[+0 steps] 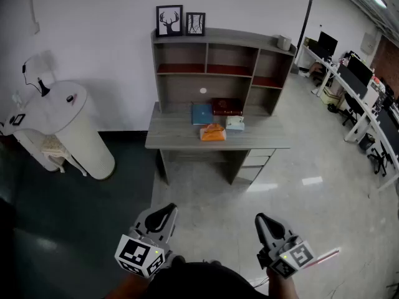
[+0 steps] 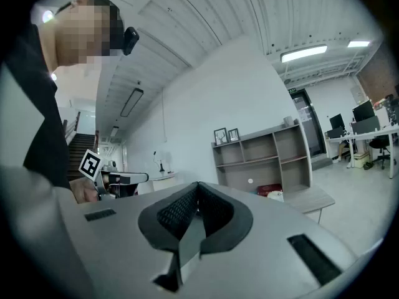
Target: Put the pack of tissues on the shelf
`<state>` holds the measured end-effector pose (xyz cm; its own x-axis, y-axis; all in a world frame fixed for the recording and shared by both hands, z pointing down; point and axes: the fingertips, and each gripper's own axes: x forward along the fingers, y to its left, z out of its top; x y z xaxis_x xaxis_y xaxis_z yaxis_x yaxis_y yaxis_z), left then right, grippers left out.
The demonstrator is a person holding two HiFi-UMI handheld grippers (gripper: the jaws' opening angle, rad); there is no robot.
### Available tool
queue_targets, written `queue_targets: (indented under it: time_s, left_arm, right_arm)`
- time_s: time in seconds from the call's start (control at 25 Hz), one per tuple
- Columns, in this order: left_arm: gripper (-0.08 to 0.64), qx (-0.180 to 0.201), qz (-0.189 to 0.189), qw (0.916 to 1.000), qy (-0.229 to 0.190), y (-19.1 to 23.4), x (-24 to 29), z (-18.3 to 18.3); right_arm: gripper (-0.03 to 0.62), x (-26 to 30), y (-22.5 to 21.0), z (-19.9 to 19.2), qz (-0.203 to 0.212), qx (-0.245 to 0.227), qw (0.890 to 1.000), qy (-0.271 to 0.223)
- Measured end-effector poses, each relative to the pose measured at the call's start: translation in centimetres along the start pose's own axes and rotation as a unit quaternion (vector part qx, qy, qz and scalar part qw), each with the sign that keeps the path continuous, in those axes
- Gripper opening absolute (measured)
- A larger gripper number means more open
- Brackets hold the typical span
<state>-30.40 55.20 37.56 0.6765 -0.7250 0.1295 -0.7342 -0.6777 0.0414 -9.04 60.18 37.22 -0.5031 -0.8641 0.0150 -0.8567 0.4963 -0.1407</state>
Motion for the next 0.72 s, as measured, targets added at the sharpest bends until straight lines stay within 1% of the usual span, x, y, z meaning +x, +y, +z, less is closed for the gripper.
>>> queue_targets:
  time_s: [0.24,0.44,0.72]
  left_arm:
    - [0.029,-0.002,0.005,1.0,0.002,-0.7,0.2,0.2]
    - [0.029,-0.001,0.007,1.0,0.003,-2.3,1.0,0.1]
    - [0.028,-0.006,0.019,0.9998,0.01,-5.7,2.7,-0.3]
  right_arm:
    - [0.017,-0.5,-0.5,0.4,0.004,0.0,1.0,-0.007]
    - [0.017,-1.9,-1.6,0.3,0.011,0.003,1.0,-0.004]
    - [0.02,-4.6,-4.3,0.1,0.021,0.038,0.999,-0.015]
